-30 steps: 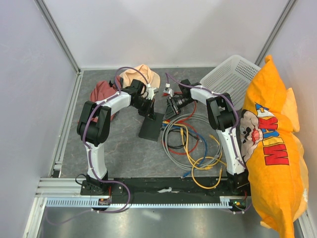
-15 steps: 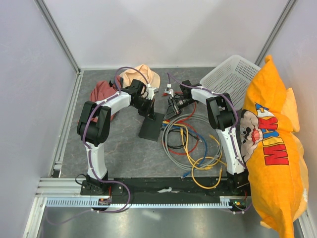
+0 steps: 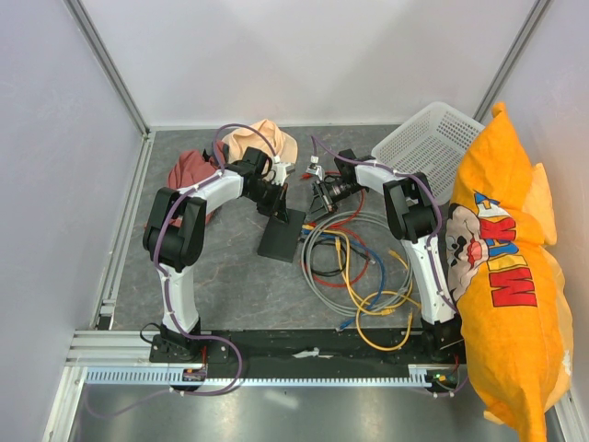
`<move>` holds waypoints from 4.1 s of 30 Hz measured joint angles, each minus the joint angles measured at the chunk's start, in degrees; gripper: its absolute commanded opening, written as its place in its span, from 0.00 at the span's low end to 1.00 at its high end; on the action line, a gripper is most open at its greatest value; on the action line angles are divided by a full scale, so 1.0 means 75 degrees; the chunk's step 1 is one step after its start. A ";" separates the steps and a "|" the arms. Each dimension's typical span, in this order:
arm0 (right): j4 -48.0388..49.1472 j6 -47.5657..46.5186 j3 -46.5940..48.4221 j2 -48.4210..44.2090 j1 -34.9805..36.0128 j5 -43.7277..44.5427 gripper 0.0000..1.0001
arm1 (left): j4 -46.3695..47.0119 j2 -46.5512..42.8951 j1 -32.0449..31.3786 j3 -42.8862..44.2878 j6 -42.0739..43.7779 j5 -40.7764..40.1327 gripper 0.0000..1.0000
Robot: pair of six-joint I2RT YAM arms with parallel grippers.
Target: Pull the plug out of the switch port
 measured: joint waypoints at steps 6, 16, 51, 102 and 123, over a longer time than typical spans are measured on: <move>0.0052 0.0041 -0.0052 0.0000 -0.0020 -0.0009 0.00 | 0.0003 0.0000 -0.0006 0.0000 0.0006 -0.0006 0.02; 0.0061 0.0006 -0.0102 -0.0009 -0.0070 0.0020 0.00 | 0.0221 -0.0096 -0.0041 -0.0187 0.0003 -0.0090 0.02; -0.1798 -0.3098 -0.1818 -0.2361 -0.1294 0.4299 0.00 | 0.0003 0.0000 -0.0184 0.0061 0.0000 -0.0294 0.02; 0.0624 -0.0221 -0.0635 -0.1405 -0.0361 0.1434 0.66 | -0.0178 0.0073 -0.0230 0.0224 0.0000 -0.0379 0.02; 0.1067 0.0950 -0.1014 -0.0930 -0.0166 0.0466 0.56 | -0.0114 -0.0003 -0.0262 0.0143 -0.0003 -0.0475 0.02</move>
